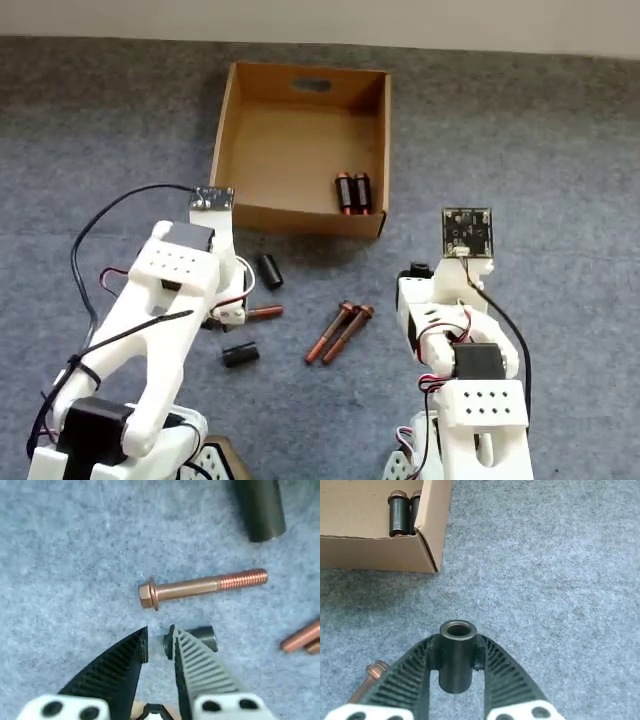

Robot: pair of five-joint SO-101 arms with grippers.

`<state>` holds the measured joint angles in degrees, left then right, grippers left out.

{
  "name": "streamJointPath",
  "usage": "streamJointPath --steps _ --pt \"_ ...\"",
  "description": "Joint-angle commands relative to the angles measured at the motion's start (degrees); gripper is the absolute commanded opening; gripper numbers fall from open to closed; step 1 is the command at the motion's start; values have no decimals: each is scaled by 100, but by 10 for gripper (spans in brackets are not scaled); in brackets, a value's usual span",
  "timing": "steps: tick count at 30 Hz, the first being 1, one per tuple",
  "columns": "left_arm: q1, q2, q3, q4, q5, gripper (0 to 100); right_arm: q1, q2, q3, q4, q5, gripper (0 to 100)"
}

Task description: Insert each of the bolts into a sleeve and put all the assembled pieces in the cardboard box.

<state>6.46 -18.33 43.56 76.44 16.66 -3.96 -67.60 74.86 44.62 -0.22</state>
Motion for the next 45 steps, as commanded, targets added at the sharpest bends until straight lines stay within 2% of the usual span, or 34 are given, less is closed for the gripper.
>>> streamJointPath --steps 1,7,13,23,45 --pt "101 -180 92 -176 62 98 66 -110 -40 -110 -53 7" --pt "84 -171 479 -774 62 100 66 -110 -40 -110 -53 7" --pt "75 -171 505 -985 62 101 66 -110 -40 -110 -53 7" --pt "119 -180 505 -686 62 98 66 -110 66 -127 -53 7" --pt "-75 4 593 -976 62 101 66 -110 75 -127 -53 7"
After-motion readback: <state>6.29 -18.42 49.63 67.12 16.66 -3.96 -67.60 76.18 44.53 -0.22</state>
